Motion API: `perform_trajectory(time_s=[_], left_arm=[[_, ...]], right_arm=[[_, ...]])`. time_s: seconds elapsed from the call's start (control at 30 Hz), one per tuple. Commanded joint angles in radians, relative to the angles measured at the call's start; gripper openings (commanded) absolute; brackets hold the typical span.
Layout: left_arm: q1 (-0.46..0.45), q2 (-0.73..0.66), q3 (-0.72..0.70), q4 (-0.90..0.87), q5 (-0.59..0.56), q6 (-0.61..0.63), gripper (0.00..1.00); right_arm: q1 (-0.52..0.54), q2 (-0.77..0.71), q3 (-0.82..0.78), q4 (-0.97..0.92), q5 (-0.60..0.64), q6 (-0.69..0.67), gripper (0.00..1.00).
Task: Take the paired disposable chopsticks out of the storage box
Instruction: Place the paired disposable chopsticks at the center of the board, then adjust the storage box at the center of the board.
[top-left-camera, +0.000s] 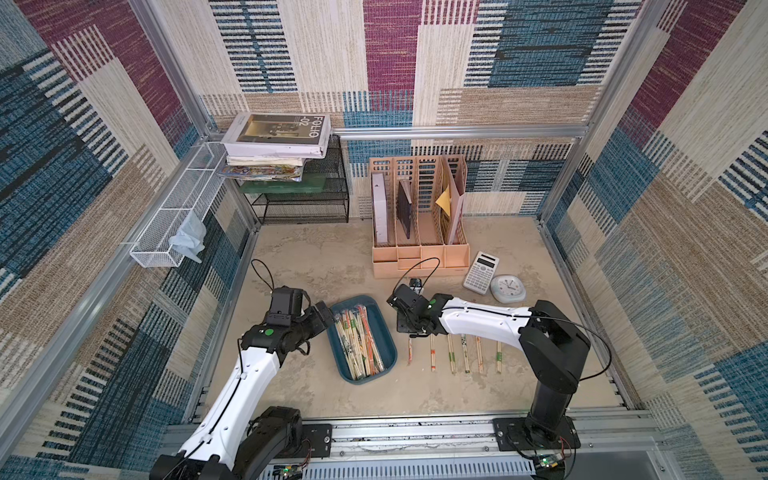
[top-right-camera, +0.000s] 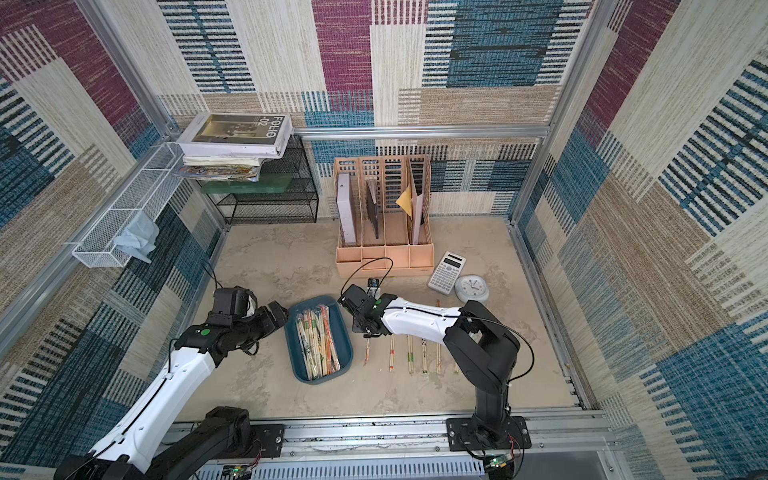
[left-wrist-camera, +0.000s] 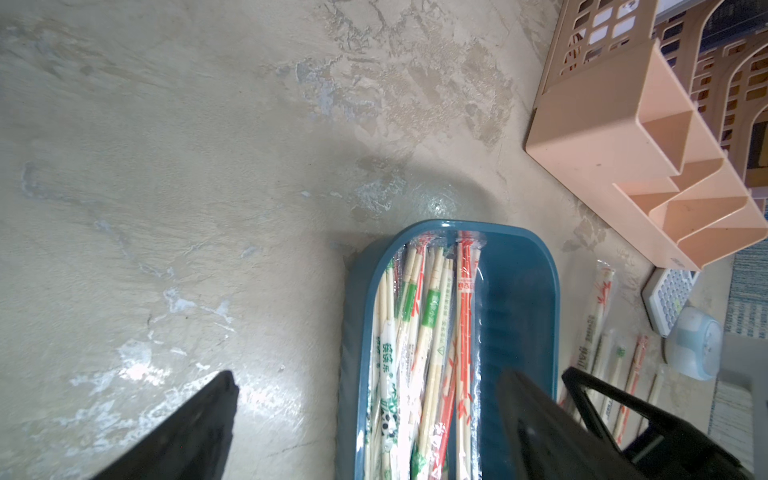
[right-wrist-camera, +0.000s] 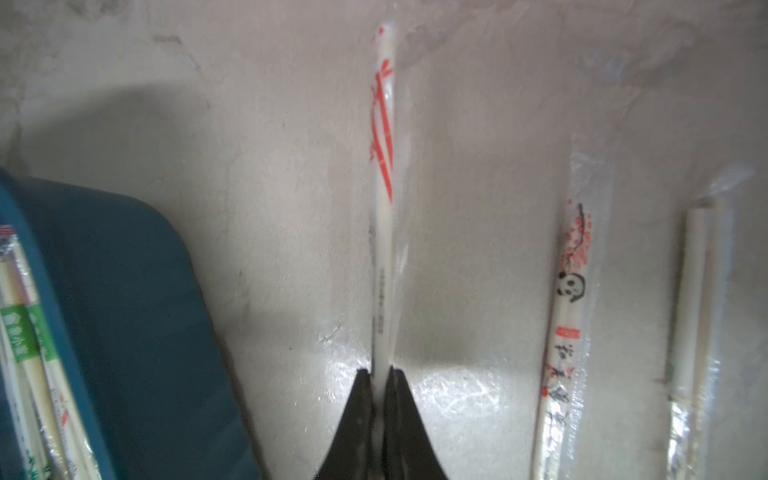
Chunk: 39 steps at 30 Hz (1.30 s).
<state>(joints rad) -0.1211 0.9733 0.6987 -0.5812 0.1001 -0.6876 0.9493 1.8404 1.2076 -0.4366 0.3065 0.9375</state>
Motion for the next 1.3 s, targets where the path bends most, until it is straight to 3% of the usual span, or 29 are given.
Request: perform_trajectory(time_s=[0.0, 0.07, 0.17, 0.23, 0.5, 0.73, 0.93, 1.1, 1.27], left_arm=[[-0.011, 0.01, 0.002, 0.027, -0.015, -0.01, 0.99], [-0.015, 0.02, 0.005, 0.028, -0.017, -0.009, 0.99], [-0.02, 0.026, 0.003, 0.028, -0.02, -0.006, 0.99], [-0.02, 0.026, -0.002, 0.032, -0.023, -0.005, 0.99], [-0.02, 0.031, 0.004, 0.023, -0.064, 0.02, 0.99], [-0.005, 0.061, 0.046, -0.011, -0.105, 0.055, 0.99], [0.018, 0.059, 0.071, -0.023, -0.107, 0.066, 0.99], [0.05, 0.056, 0.08, -0.033, -0.106, 0.086, 1.0], [0.104, 0.069, 0.08, -0.032, -0.087, 0.097, 0.99]], right_arm=[[0.001, 0.019, 0.001, 0.022, -0.014, 0.004, 0.13], [0.003, 0.027, 0.001, 0.015, -0.018, 0.004, 0.22], [0.009, 0.009, -0.009, 0.003, -0.002, 0.012, 0.58], [0.015, -0.009, -0.016, 0.004, 0.0, 0.008, 0.64], [0.067, 0.017, 0.028, -0.04, 0.003, -0.014, 0.65], [0.152, 0.12, 0.201, -0.064, -0.03, -0.04, 0.64], [0.155, 0.143, 0.294, -0.115, -0.002, -0.067, 0.63], [0.177, 0.096, 0.316, -0.115, 0.007, -0.108, 0.62], [0.219, 0.148, 0.449, -0.138, -0.034, -0.149, 0.61]])
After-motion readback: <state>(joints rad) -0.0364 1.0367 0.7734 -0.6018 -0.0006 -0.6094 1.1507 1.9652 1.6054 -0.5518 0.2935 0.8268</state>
